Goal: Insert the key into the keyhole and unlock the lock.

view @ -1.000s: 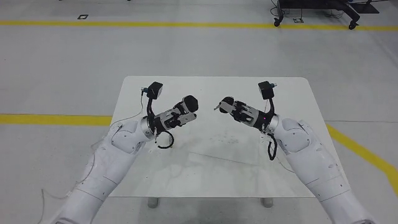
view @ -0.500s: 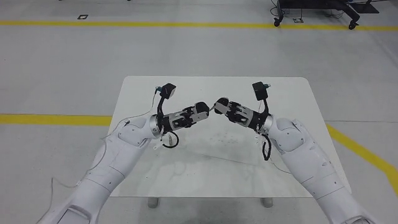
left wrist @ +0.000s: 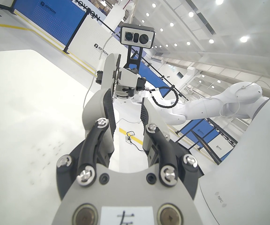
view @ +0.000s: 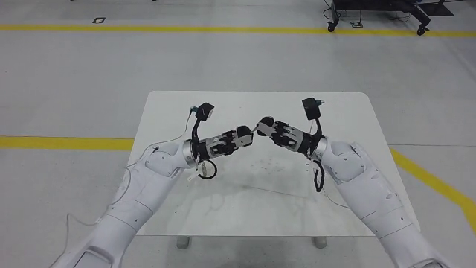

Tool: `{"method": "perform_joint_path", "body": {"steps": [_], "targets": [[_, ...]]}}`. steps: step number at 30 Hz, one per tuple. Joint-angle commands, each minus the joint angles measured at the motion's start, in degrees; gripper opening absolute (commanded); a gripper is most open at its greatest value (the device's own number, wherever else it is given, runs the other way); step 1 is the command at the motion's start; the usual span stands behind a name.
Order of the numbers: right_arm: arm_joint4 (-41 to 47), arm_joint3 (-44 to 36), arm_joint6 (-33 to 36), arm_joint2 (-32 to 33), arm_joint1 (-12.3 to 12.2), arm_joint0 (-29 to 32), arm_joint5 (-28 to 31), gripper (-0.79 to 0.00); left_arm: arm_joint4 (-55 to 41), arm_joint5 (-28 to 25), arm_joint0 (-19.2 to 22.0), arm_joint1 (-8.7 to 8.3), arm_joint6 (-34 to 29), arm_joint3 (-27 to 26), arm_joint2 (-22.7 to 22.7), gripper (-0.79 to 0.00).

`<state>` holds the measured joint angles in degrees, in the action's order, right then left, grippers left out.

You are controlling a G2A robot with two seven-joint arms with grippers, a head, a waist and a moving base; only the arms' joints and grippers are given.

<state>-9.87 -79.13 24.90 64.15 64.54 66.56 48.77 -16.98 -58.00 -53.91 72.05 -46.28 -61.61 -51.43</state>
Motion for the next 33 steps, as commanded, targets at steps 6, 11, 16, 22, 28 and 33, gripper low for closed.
{"method": "perform_joint_path", "body": {"steps": [6,11,16,22,28,33], "targets": [[-1.27,-1.6,0.18,0.52,-0.23,1.14,-0.2,-0.785,-0.51,0.0,1.37,0.95,0.0,2.07,0.91,-0.576],[-1.01,-1.9,0.43,0.86,-0.31,0.86,-0.8,-0.785,-0.38,0.0,2.45,1.52,0.0,3.36,1.7,-0.717],[-0.91,-2.08,1.16,1.1,-0.46,1.04,-0.4,-0.785,-0.26,0.0,3.54,1.96,0.0,4.96,2.38,-0.785],[-0.89,-2.49,2.22,2.07,-0.84,1.67,-0.67,-0.785,-0.83,0.0,4.27,2.06,0.0,6.12,2.36,-0.785],[0.22,-2.83,6.24,2.33,-1.3,1.59,-1.35,-0.785,-1.32,0.0,4.23,1.73,0.0,6.27,1.99,-0.785],[1.63,-3.02,9.87,2.38,-1.75,1.76,-1.51,-0.785,-1.4,0.0,4.24,1.53,0.0,6.13,1.94,-0.785]]}}
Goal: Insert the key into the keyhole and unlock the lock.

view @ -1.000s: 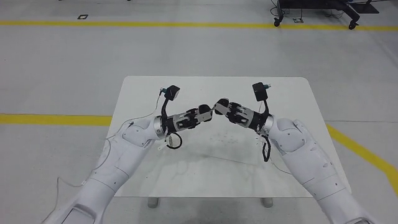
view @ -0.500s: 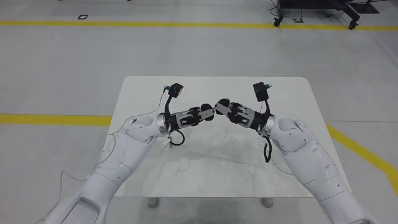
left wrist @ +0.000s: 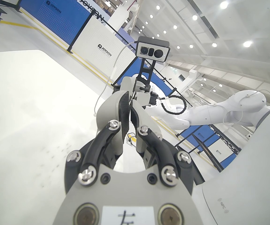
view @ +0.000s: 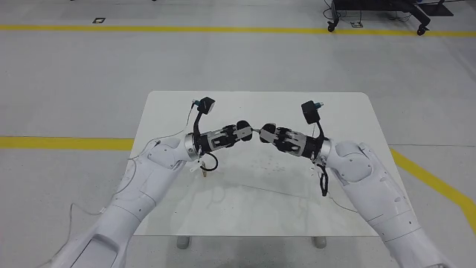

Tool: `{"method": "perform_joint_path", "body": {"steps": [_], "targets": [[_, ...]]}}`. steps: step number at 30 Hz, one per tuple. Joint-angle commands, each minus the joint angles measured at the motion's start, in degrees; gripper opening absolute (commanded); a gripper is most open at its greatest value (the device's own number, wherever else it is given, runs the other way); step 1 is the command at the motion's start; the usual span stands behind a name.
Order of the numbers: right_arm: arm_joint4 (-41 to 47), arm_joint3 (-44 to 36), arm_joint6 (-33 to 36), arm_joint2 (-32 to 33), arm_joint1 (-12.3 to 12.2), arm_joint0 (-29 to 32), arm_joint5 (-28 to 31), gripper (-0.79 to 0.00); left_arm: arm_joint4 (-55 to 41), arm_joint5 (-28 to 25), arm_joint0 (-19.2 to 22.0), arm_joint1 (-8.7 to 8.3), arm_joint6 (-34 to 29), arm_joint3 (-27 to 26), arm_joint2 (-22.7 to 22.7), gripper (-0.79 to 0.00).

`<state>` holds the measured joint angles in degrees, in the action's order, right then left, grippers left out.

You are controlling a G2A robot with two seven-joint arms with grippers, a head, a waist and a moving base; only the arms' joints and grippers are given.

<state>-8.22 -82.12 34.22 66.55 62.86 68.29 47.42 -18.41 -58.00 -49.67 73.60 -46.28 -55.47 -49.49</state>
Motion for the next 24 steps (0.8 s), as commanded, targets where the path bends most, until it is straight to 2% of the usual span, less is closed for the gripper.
{"method": "perform_joint_path", "body": {"steps": [1,6,7,8,9,10,13,16,19,22,24], "targets": [[-0.06,-0.08,1.18,-0.04,-0.14,0.06,-0.45,-0.785,0.03,0.0,0.01,-0.04,0.0,-0.06,0.0,-0.785],[0.03,-0.55,1.87,-0.09,-0.35,0.41,-0.7,-0.785,0.4,0.0,0.01,-0.11,0.0,-0.06,0.15,-0.785],[0.19,-0.57,1.84,-0.05,-0.39,0.51,-0.48,-0.785,0.56,0.0,0.02,-0.13,0.0,0.05,0.11,-0.619],[0.37,-0.58,1.81,0.02,-0.43,0.62,-0.27,-0.785,0.79,0.0,0.01,-0.17,0.0,0.21,-0.07,-0.413],[0.54,-0.56,1.68,0.17,-0.48,0.74,-0.09,-0.785,1.22,0.0,0.02,-0.26,0.0,0.43,-0.48,-0.046],[0.68,-0.58,1.52,0.39,-0.55,0.89,0.26,-0.785,1.73,0.0,-0.07,-0.41,0.0,0.43,-1.06,0.0],[1.44,-0.47,0.87,1.41,-0.82,1.61,1.4,-0.785,4.01,0.0,-1.44,-1.3,0.03,-0.98,-4.13,0.0],[2.58,-0.37,0.11,2.85,-1.17,2.56,2.75,-0.785,7.06,0.0,-5.14,-2.92,0.0,-5.77,-8.78,0.0],[3.41,-0.27,-0.53,4.3,-1.51,3.39,3.48,-0.785,11.4,0.0,-9.9,-5.23,0.0,-12.0,-13.98,0.0],[4.02,-0.21,-1.41,5.52,-1.77,4.05,3.63,-0.785,20.57,0.05,-15.61,-7.86,-0.05,-19.02,-20.15,0.0],[4.18,-0.26,-1.86,6.05,-1.89,4.39,3.68,-0.785,33.07,4.54,-19.74,-9.29,0.31,-25.79,-26.26,0.0]]}}
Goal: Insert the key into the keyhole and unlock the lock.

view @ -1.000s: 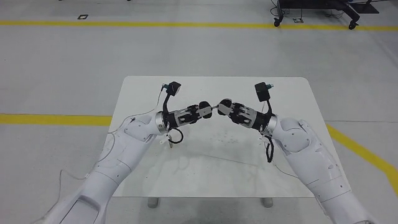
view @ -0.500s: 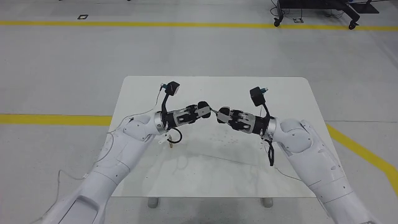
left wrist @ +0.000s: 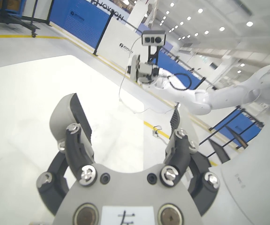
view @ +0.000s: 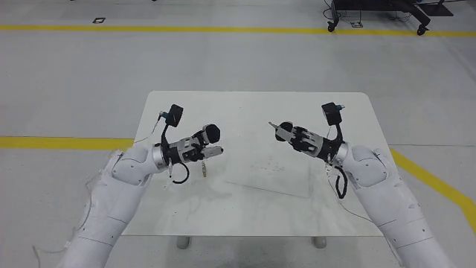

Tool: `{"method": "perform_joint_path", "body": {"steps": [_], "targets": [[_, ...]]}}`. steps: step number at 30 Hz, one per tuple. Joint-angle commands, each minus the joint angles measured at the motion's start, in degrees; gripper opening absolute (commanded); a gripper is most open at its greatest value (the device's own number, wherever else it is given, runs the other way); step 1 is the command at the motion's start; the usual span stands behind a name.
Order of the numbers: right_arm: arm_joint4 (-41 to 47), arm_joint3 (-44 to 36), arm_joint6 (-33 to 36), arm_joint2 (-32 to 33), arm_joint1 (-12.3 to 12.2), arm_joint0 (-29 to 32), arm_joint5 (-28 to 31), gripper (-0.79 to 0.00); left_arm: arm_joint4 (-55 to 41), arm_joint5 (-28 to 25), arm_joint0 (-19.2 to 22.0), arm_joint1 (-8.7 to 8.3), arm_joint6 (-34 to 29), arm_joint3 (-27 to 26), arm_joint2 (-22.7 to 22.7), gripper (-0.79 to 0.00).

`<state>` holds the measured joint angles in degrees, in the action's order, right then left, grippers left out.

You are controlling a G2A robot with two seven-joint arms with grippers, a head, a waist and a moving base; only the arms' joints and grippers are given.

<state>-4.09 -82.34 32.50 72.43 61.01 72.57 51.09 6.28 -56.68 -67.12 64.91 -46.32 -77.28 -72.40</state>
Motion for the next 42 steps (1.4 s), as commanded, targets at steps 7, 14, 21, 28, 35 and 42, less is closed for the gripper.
{"method": "perform_joint_path", "body": {"steps": [7,14,21,28,35,42], "targets": [[0.63,-0.29,-0.39,0.77,-0.31,0.58,0.19,-0.785,47.27,28.83,-21.42,-1.66,5.85,-32.94,-8.13,0.0],[1.81,0.36,-0.88,1.12,-0.45,0.08,0.1,-0.785,59.68,43.41,-22.14,-1.02,-2.64,-33.61,-0.78,0.0],[1.96,0.39,-1.01,1.15,-0.44,0.06,0.17,-0.785,60.39,48.0,-16.61,-0.07,-2.75,-26.41,3.45,0.0],[1.96,0.39,-1.01,1.15,-0.44,0.06,0.17,-0.785,61.4,51.08,-14.0,0.66,-3.08,-22.94,6.66,-0.182],[1.96,0.39,-1.01,1.15,-0.44,0.06,0.17,-0.785,62.16,52.83,-13.28,1.01,-3.5,-22.53,7.96,-0.369],[1.96,0.39,-1.01,1.15,-0.44,0.06,0.17,-0.785,63.47,54.48,-13.18,1.25,-3.23,-22.79,8.68,-0.406]]}}
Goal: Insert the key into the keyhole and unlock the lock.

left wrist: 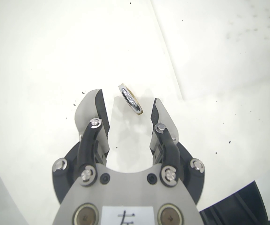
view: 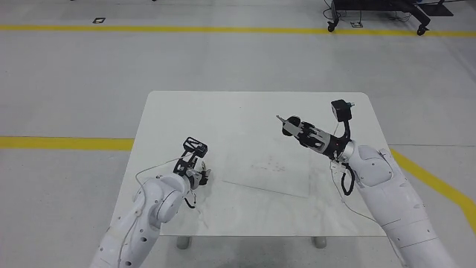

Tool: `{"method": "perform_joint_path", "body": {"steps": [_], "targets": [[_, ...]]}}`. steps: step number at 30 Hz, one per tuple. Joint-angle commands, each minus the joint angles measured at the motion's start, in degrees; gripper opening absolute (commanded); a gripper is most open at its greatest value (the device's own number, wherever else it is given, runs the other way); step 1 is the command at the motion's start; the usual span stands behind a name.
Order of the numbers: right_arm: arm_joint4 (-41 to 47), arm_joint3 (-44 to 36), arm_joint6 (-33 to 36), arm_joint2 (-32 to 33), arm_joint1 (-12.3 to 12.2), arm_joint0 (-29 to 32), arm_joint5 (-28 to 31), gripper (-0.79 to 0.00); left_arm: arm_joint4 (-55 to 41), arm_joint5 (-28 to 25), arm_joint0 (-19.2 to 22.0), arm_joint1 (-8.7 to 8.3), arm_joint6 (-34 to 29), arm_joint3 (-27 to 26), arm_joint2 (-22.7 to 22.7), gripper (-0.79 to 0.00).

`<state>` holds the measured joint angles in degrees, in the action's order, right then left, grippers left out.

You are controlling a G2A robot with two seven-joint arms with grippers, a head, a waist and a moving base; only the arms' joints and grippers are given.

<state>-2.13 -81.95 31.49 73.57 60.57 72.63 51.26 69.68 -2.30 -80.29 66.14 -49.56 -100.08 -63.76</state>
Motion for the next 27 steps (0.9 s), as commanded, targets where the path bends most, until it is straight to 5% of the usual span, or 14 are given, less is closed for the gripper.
{"method": "perform_joint_path", "body": {"steps": [1,5,7,8,27], "targets": [[0.0,0.0,0.0,0.0,0.0,0.0,0.0,-0.785,0.14,0.21,0.02,0.04,0.03,0.02,0.05,-0.409],[0.0,0.0,0.0,0.0,0.0,0.0,0.0,-0.785,0.34,0.63,0.14,0.15,-0.14,0.19,0.2,-0.459],[0.0,0.0,0.0,0.0,0.0,0.0,0.0,-0.785,0.24,0.48,0.26,0.19,-0.23,0.32,0.23,-0.727],[0.0,0.0,0.0,0.0,0.0,0.0,0.0,-0.785,0.21,0.45,0.33,0.21,-0.24,0.38,0.21,-0.785],[0.0,0.0,0.0,0.0,0.0,0.0,0.0,-0.785,0.8,-1.97,0.84,0.25,1.37,0.99,-0.76,-0.785]]}}
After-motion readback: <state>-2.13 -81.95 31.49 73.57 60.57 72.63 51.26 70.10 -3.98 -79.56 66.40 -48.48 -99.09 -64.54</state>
